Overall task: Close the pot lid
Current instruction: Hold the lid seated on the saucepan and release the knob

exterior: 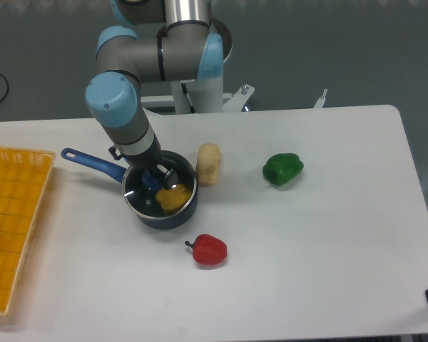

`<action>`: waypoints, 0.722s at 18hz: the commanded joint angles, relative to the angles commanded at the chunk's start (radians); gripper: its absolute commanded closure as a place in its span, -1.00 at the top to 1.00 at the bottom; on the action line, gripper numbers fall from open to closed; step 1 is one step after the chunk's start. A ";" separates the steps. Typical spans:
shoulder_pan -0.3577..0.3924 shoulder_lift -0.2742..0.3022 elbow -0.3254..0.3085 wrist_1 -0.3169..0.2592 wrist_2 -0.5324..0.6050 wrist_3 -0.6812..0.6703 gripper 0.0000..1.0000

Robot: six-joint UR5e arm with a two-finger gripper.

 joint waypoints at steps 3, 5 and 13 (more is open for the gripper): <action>0.000 0.002 0.000 0.000 0.000 0.003 -0.09; 0.000 0.000 -0.002 0.000 0.002 0.005 -0.08; -0.012 -0.005 -0.005 0.000 0.023 0.008 -0.08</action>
